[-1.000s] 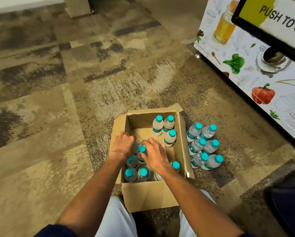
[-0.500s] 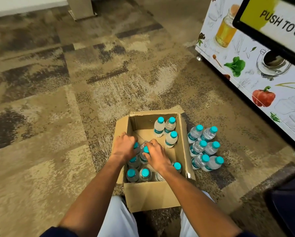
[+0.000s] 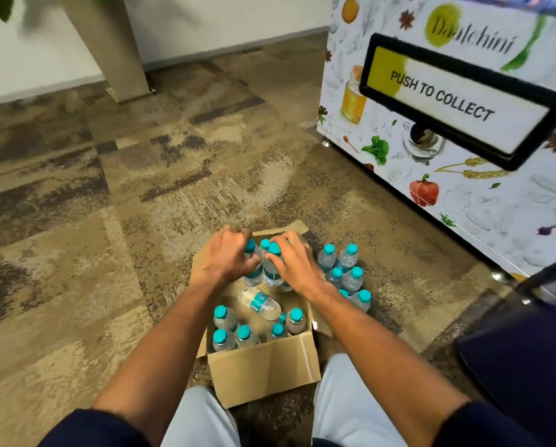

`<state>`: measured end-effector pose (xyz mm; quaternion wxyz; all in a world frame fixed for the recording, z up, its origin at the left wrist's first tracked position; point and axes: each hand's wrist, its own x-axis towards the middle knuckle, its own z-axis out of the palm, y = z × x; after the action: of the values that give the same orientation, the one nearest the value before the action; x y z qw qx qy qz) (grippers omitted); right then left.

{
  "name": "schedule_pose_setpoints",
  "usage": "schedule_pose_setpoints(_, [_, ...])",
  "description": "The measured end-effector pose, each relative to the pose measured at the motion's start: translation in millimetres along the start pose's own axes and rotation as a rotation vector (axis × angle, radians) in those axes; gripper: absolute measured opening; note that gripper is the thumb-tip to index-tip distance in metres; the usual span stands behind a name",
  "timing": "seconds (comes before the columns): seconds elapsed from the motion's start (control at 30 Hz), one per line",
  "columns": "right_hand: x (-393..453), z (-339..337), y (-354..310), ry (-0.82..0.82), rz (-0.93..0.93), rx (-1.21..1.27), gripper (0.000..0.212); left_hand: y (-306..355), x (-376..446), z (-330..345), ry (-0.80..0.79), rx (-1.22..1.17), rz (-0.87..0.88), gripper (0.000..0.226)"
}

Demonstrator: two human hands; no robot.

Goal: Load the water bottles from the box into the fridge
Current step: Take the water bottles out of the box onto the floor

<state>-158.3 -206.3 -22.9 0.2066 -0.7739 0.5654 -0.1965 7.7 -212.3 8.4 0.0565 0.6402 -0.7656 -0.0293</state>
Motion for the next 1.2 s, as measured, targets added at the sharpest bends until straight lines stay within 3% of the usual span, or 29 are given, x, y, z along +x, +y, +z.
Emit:
schedule_pose_setpoints(0.13, [-9, -41, 24, 0.135, 0.006, -0.025, 0.035, 41, 16, -20, 0.095, -0.051, 0.091, 0.033])
schedule_pose_setpoints(0.43, [-46, -103, 109, 0.341, 0.168, -0.101, 0.034, 158, 42, -13, 0.093, -0.186, 0.284, 0.032])
schedule_pose_setpoints(0.9, [-101, -70, 242, 0.388, 0.549, -0.025, 0.035, 270, 75, 99, -0.148, -0.256, 0.381, 0.026])
schedule_pose_setpoints(1.2, [-126, -22, 273, 0.255, 0.660, -0.053, 0.039, 280, 73, 163, -0.312, -0.005, 0.387, 0.031])
